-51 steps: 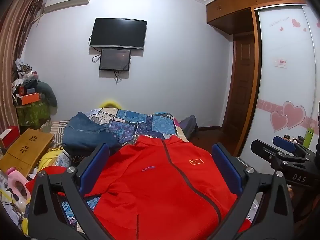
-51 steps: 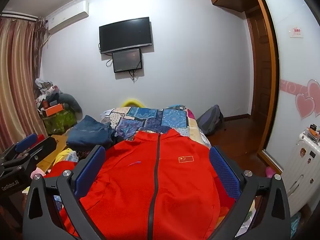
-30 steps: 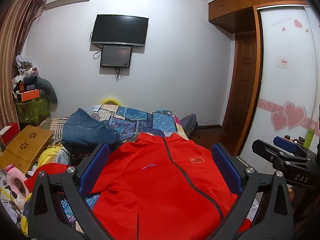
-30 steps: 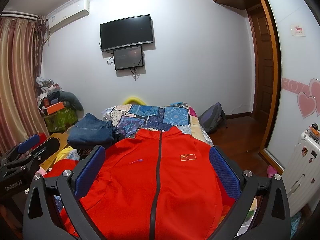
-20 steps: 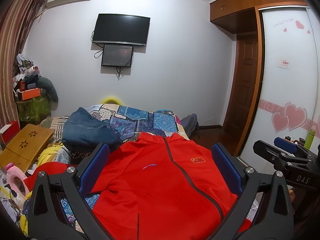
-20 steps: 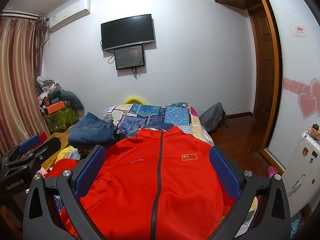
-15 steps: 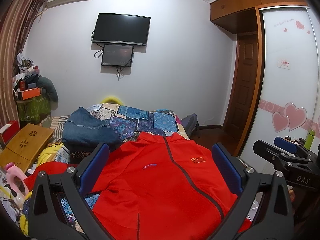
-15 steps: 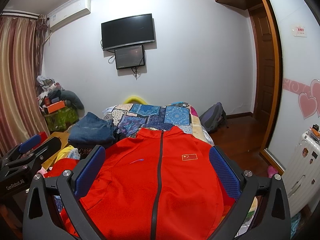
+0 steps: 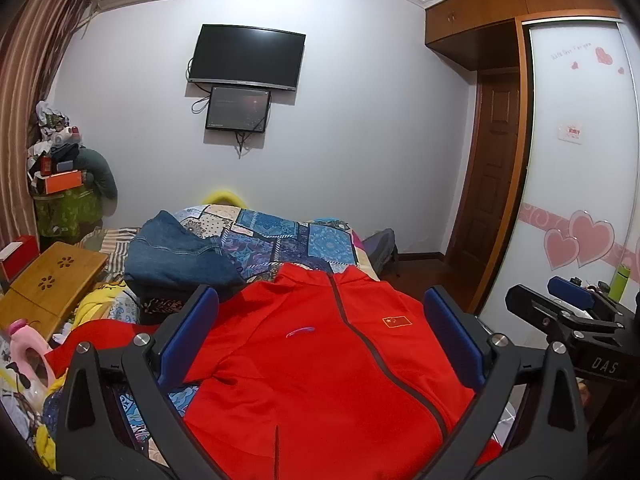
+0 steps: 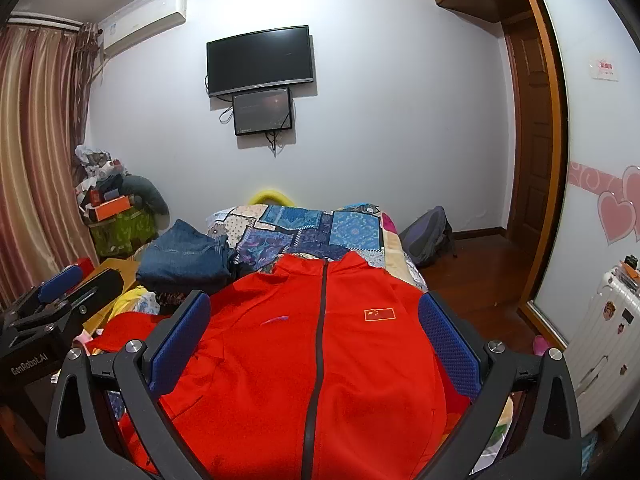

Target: Fold large clothes

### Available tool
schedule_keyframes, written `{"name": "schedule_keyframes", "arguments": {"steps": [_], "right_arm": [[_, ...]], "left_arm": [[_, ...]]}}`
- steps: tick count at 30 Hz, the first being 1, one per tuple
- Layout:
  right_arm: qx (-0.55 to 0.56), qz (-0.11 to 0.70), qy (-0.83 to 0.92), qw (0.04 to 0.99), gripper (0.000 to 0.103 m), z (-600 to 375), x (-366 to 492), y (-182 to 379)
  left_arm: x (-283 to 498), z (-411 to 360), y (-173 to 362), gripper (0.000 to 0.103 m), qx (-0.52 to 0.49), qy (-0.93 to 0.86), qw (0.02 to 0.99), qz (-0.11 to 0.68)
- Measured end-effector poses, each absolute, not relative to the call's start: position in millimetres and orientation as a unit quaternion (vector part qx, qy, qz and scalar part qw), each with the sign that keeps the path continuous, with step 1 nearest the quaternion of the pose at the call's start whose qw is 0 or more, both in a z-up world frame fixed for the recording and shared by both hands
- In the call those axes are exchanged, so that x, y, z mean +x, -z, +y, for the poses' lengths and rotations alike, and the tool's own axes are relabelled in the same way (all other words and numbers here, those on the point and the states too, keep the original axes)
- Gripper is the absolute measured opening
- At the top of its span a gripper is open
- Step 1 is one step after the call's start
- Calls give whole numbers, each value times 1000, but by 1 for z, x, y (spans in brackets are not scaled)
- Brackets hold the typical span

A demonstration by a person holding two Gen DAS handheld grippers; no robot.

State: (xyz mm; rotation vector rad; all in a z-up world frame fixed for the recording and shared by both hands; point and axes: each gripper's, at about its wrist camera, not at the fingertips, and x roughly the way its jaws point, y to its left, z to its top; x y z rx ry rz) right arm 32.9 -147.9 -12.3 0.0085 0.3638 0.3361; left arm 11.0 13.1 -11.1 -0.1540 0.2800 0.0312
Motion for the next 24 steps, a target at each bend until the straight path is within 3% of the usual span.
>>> {"name": "schedule_keyframes", "arguments": {"steps": [24], "right_arm": [[5, 186, -166, 968, 103, -147, 38, 13]], "left_arm": [[10, 12, 13, 103, -78, -18, 987, 142]]}}
